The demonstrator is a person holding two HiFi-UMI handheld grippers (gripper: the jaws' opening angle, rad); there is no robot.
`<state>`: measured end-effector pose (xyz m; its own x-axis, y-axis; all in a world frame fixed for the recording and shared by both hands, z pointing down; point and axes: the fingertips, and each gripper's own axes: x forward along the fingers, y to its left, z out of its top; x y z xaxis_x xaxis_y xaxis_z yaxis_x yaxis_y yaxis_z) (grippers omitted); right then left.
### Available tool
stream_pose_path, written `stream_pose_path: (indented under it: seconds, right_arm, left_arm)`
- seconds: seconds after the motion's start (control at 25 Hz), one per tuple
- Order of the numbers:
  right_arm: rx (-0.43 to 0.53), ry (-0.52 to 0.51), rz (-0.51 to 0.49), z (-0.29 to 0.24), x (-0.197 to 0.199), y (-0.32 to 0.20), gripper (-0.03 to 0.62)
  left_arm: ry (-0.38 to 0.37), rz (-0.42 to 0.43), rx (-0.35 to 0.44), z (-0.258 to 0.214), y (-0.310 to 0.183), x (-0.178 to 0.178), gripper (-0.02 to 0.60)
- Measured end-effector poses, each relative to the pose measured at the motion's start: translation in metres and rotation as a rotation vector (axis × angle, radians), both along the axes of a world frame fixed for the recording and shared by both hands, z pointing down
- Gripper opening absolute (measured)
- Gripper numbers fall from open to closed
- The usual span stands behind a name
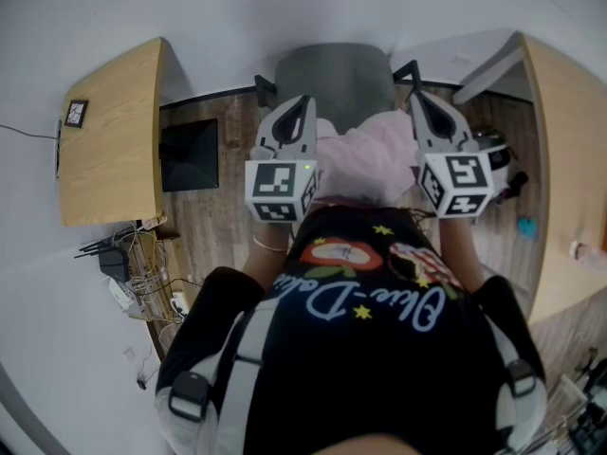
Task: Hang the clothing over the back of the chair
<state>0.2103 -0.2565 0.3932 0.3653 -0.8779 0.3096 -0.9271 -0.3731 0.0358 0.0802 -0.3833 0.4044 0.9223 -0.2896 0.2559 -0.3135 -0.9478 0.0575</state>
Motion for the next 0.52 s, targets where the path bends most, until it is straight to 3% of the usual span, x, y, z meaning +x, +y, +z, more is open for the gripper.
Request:
stream_pose_path:
  seconds: [0.52]
  right_arm:
    - [-0.007, 0.001, -0.006, -0.0003, 0.0041, 0.0011, 0.0]
  left_arm:
    - [-0.017, 0.012, 0.002, 0.0039, 0.0023, 0.0074, 0.0]
